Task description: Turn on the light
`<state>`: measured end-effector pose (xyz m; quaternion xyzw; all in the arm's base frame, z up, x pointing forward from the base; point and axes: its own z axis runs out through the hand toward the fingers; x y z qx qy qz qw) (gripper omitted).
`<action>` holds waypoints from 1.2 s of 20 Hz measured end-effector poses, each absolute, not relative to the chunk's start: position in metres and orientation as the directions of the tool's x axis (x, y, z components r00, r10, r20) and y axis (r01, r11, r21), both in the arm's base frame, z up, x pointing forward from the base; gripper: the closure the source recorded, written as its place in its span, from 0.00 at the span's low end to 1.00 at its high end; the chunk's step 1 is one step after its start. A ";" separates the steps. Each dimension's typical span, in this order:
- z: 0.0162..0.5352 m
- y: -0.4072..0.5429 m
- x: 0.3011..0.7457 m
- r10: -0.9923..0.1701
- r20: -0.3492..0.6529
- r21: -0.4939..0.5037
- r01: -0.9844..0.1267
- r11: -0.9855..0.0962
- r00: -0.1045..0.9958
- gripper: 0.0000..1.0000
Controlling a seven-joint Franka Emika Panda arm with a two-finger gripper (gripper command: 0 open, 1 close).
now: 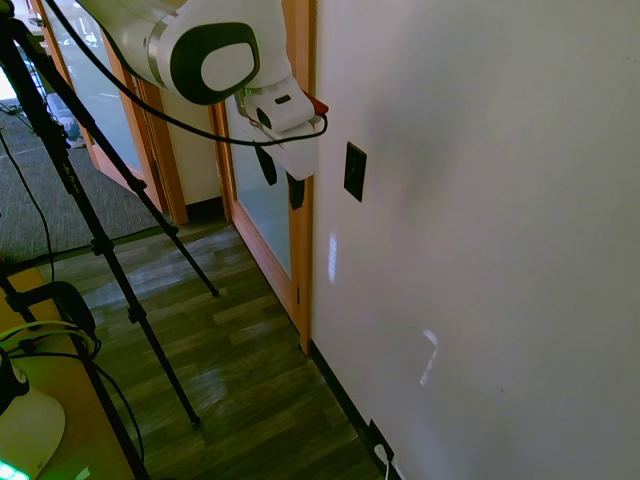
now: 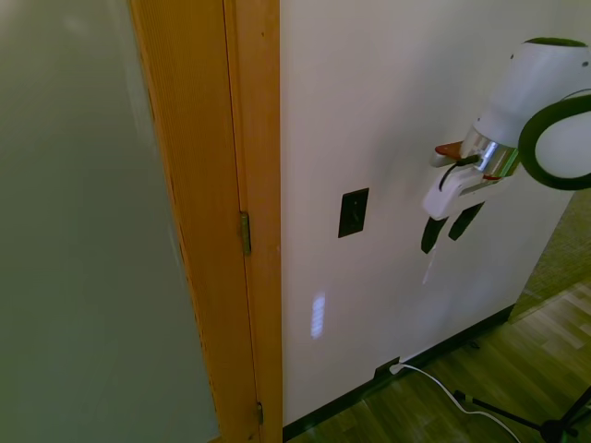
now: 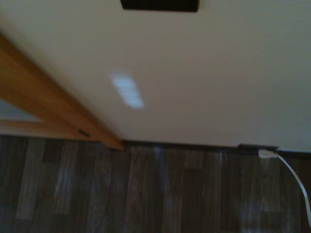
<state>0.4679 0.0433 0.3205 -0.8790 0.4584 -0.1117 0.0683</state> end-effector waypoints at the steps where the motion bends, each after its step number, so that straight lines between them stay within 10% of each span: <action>1: 0.317 0.046 0.471 -0.828 0.148 -0.235 -0.794 -0.561 0.541 0.00; 17: 0.294 0.081 0.589 -0.884 0.268 -0.299 -0.840 -0.454 0.383 0.00; 18: 0.290 0.083 0.595 -0.887 0.265 -0.299 -0.843 -0.448 0.378 1.00; 24: 0.280 0.073 0.606 -0.901 0.280 -0.327 -0.850 -0.414 0.331 1.00</action>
